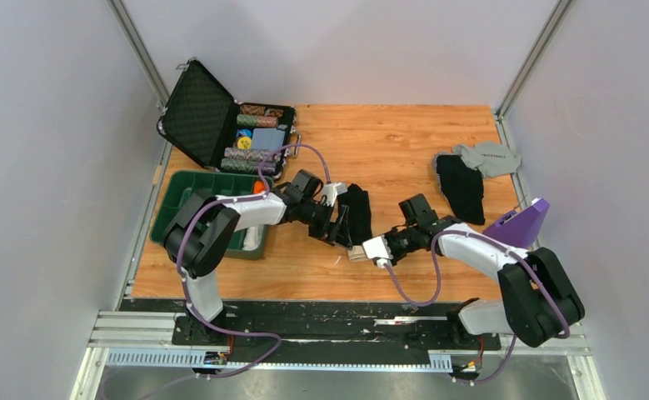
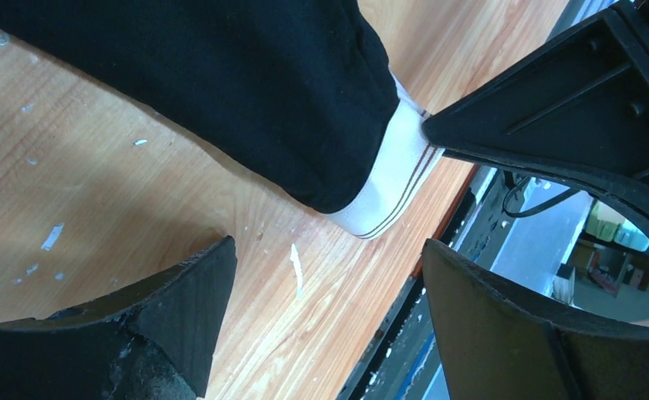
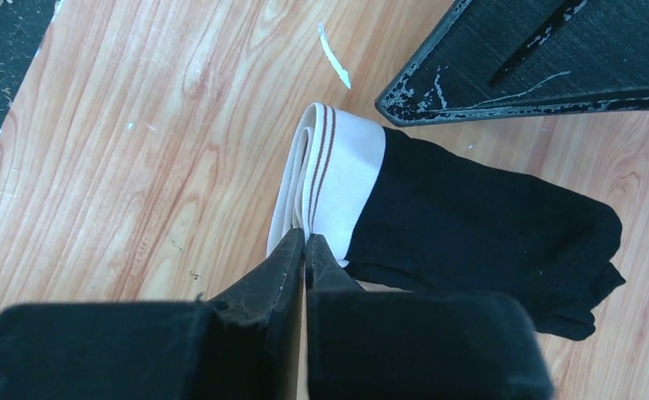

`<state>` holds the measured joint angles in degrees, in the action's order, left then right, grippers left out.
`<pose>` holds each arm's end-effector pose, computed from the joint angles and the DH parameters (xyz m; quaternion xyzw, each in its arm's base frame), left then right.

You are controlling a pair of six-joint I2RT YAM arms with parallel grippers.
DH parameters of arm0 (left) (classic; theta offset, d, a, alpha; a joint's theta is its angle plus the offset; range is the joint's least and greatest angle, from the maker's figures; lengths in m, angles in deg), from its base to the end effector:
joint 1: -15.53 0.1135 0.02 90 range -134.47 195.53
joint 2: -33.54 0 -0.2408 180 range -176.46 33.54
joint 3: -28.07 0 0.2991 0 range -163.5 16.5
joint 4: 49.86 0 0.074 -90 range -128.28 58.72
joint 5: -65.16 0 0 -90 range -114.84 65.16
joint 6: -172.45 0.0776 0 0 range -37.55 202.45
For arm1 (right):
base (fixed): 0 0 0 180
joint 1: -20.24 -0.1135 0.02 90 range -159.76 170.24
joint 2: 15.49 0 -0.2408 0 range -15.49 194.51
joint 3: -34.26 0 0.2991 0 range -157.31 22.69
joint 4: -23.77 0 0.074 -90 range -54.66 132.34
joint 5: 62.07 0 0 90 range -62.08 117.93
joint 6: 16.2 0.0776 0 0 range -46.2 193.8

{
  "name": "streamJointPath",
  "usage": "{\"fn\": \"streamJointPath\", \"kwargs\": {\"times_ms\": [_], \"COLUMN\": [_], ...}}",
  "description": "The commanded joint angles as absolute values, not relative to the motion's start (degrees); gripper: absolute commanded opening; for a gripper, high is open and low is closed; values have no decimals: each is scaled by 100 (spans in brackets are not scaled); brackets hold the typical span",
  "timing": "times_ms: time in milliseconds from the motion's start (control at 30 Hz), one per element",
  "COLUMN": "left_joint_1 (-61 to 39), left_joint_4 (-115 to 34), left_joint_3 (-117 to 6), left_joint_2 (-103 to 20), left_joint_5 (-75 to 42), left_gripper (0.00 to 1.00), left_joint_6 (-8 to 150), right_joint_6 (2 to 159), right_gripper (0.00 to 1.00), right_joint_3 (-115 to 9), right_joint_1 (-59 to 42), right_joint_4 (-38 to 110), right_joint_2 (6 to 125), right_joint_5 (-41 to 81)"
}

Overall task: Roll the underwear
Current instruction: Roll the underwear to the center of the board.

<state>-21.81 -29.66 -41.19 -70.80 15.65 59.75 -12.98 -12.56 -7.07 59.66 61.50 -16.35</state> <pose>0.2876 -0.2828 0.0656 0.2165 0.8750 -0.4260 0.0772 0.2212 0.1752 0.0794 -0.8028 0.4273 0.2248 0.3497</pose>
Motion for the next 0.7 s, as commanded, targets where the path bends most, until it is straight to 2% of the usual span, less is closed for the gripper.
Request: {"fn": "streamJointPath", "kwargs": {"times_ms": [0,333,667], "left_joint_1": [-2180,-2417,-2429], "left_joint_4": [-3106,-3083,-3625], "left_joint_3": [-4231,-4429,-4220], "left_joint_2": [-7280,-7521,-7651], "left_joint_5": [1511,1591,1453], "left_gripper": [89,82,72], "left_joint_6": [5843,5836,4663], "right_joint_6": [-1047,-544,149], "right_gripper": [1,0,0], "right_joint_3": [-1132,-801,-820], "right_joint_1": [-700,-690,-623], "right_joint_4": [5676,5008,4888], "right_joint_2": [5920,6234,6557], "right_joint_5": [-1433,-882,-673]}}
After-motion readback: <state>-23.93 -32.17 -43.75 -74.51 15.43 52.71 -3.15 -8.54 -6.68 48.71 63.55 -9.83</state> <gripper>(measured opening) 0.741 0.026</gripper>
